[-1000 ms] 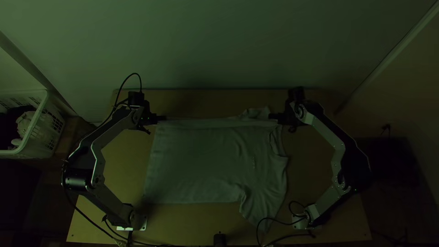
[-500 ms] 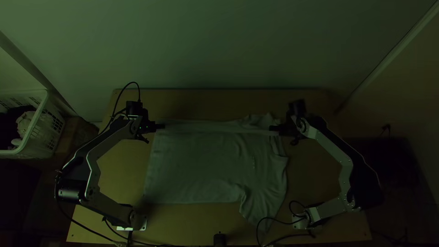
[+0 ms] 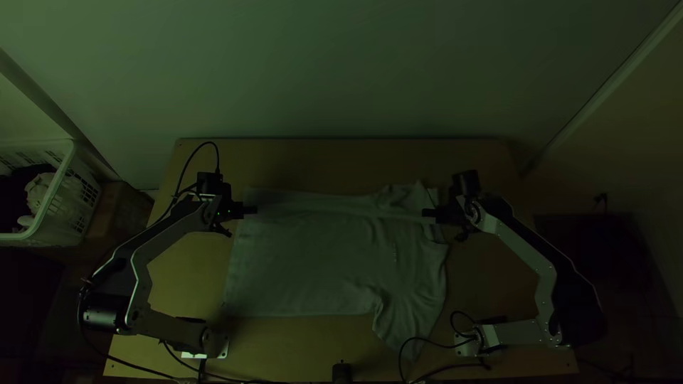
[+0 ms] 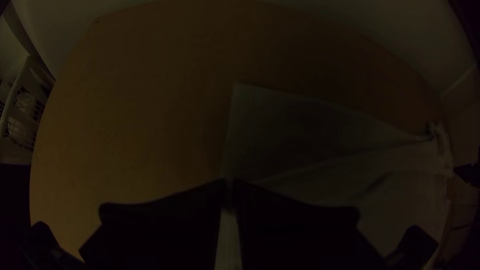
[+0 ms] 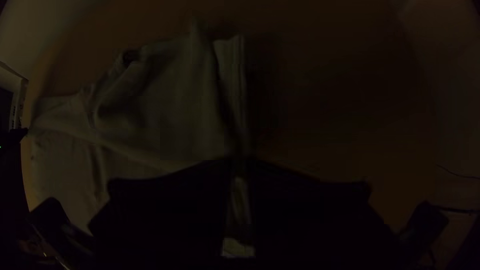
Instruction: Fold the t-shirt
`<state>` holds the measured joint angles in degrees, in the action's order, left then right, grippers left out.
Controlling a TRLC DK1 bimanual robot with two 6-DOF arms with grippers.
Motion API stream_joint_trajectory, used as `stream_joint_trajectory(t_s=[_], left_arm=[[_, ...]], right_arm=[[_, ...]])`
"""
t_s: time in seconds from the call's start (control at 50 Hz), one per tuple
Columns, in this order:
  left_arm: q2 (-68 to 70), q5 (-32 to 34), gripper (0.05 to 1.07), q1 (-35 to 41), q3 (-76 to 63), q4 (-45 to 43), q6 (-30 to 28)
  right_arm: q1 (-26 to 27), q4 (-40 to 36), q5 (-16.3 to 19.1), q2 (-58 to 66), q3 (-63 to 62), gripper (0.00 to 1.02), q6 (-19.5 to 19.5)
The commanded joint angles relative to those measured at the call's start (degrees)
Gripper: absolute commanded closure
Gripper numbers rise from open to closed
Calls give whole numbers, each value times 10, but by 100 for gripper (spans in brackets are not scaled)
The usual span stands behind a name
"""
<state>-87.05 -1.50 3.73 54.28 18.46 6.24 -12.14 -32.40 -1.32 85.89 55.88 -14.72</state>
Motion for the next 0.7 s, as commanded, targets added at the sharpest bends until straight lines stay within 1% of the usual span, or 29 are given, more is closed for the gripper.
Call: stream_joint_trajectory(t_s=[0.0,0.02,0.04,0.12,0.14,0.16,0.3,0.4,0.46,0.56,0.68], left_arm=[[44,14,54,7,-30,-5,4],[51,18,49,7,-31,-4,4],[58,18,44,7,-34,-4,4],[84,38,20,6,-36,4,4],[89,43,15,5,-35,11,3],[94,50,13,4,-34,15,2],[140,92,10,-13,-37,40,-13],[168,105,10,-19,-34,73,-24],[190,106,10,-20,-37,91,-33],[229,108,10,-19,-42,126,-49],[268,109,10,-17,-47,185,-66]], right_arm=[[11,-5,-11,-29,-24,10,0],[12,-8,-11,-34,-25,6,0],[13,-10,-11,-38,-27,5,0],[20,-13,-11,-65,-33,5,0],[20,-13,-11,-73,-35,5,0],[21,-13,-11,-82,-38,5,0],[22,-21,-11,-138,-46,5,0],[12,-52,-11,-172,-42,5,-7],[9,-74,-11,-191,-38,5,-18],[3,-125,-11,-216,-20,5,-22],[3,-187,-11,-237,-3,5,-36]])
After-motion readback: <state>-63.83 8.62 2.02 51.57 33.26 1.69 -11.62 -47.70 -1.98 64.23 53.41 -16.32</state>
